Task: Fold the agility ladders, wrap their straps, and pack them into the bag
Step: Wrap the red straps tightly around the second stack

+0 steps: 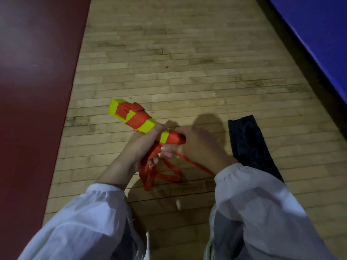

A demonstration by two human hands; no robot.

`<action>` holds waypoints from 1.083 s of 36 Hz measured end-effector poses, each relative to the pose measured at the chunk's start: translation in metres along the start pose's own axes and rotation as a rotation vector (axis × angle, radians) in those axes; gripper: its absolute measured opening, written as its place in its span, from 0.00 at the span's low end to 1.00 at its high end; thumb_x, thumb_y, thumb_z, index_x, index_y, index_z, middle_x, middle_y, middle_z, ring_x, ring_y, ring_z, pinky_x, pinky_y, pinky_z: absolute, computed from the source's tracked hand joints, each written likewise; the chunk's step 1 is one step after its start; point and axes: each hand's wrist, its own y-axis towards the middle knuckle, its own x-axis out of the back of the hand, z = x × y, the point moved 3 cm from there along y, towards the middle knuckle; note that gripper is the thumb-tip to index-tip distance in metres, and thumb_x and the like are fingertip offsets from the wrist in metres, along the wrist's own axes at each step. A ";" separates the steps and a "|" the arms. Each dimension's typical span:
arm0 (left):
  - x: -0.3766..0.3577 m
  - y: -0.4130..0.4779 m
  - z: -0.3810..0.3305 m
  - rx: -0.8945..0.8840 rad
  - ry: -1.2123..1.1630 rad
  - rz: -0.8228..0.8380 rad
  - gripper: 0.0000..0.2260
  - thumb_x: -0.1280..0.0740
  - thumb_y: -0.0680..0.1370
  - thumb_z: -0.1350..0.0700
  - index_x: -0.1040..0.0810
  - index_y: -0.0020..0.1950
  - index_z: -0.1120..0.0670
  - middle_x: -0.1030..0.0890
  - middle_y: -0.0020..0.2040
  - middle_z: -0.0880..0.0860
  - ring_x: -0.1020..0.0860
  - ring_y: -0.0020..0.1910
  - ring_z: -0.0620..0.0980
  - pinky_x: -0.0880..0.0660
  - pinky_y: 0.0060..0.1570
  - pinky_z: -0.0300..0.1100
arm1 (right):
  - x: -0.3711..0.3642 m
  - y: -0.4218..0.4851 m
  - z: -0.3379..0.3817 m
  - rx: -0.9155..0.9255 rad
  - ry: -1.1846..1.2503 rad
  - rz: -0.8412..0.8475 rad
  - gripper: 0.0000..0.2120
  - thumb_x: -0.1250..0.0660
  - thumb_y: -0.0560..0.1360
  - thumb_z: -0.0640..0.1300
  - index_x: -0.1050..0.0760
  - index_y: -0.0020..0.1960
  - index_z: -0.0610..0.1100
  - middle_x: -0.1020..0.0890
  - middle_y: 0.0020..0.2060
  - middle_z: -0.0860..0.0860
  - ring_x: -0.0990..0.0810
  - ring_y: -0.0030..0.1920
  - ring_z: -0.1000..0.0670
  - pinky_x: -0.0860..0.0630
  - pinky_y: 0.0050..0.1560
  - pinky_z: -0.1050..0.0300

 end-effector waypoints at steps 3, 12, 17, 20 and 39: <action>0.002 -0.001 0.000 0.000 0.003 0.007 0.18 0.37 0.77 0.45 0.22 0.42 0.60 0.19 0.31 0.63 0.34 0.17 0.49 0.39 0.18 0.32 | 0.003 -0.001 -0.003 -0.064 0.107 0.142 0.26 0.40 0.73 0.70 0.20 0.46 0.47 0.19 0.38 0.50 0.20 0.40 0.50 0.27 0.42 0.56; 0.007 -0.003 -0.006 -0.078 0.028 0.123 0.22 0.37 0.75 0.42 0.21 0.37 0.60 0.21 0.33 0.61 0.31 0.21 0.49 0.35 0.21 0.35 | 0.010 -0.003 -0.009 -0.279 0.571 0.386 0.35 0.51 0.78 0.67 0.20 0.51 0.39 0.17 0.37 0.45 0.19 0.36 0.52 0.25 0.39 0.63; 0.007 -0.005 -0.011 -0.060 0.017 0.153 0.19 0.34 0.74 0.43 0.21 0.41 0.60 0.19 0.34 0.58 0.30 0.23 0.49 0.33 0.22 0.36 | 0.010 -0.009 -0.005 -0.259 0.716 0.466 0.33 0.51 0.77 0.67 0.25 0.48 0.38 0.21 0.38 0.39 0.24 0.34 0.46 0.26 0.35 0.59; 0.008 -0.006 -0.013 -0.043 -0.005 0.156 0.21 0.32 0.70 0.40 0.21 0.40 0.59 0.20 0.34 0.56 0.29 0.24 0.49 0.32 0.22 0.36 | 0.007 -0.006 -0.005 -0.238 0.683 0.452 0.37 0.52 0.76 0.69 0.24 0.51 0.36 0.22 0.39 0.40 0.25 0.37 0.44 0.27 0.37 0.59; 0.020 -0.005 -0.015 -0.011 0.012 0.147 0.24 0.34 0.75 0.41 0.20 0.56 0.61 0.16 0.43 0.60 0.27 0.26 0.49 0.29 0.24 0.37 | -0.001 0.005 -0.015 -0.173 0.438 0.214 0.40 0.47 0.66 0.75 0.24 0.56 0.42 0.23 0.38 0.50 0.25 0.38 0.51 0.28 0.44 0.53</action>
